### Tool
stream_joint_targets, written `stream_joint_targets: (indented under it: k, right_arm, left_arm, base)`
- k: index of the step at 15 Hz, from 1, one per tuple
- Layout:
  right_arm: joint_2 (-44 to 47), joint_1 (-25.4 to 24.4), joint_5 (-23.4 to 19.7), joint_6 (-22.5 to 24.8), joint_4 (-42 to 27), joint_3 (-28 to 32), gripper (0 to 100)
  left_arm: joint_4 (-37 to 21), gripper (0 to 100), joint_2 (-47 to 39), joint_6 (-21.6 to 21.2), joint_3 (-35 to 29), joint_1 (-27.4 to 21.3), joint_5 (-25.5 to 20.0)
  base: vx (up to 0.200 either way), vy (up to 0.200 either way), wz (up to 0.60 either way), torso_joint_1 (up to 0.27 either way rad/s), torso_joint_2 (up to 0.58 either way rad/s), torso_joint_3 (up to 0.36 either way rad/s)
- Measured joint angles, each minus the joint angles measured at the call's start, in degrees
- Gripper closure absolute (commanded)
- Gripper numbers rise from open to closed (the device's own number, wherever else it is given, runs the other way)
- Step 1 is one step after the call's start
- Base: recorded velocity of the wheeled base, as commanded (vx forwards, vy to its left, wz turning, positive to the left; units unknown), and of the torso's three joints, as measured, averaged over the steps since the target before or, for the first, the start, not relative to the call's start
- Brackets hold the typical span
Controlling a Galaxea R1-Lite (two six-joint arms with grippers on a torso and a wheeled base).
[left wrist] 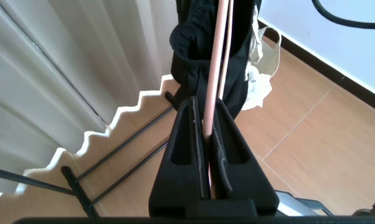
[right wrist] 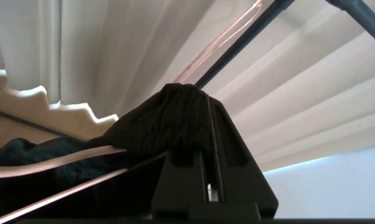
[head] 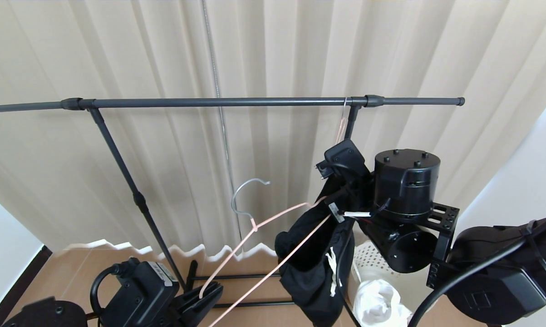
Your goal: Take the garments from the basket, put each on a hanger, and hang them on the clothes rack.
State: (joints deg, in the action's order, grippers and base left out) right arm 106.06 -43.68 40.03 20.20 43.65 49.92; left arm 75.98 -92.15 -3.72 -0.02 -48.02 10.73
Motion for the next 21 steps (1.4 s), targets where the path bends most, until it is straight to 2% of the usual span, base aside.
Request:
stream_joint_targets:
  k: [12, 21]
  right_arm:
    - [0.0, -6.5, 0.5, -4.3, -0.3, 1.2, 100]
    - [2.3, -14.5, 0.5, -13.8, -0.7, 5.7, 100]
  left_arm:
    - [3.4, 100, -0.9, 0.2, -1.5, 2.8, 0.9]
    - [5.6, 100, -2.6, 0.2, -2.2, 3.8, 2.1]
  base:
    - [0.000, 0.000, 0.00, 0.000, 0.00, 0.000]
    - [0.000, 0.000, 0.00, 0.000, 0.00, 0.000]
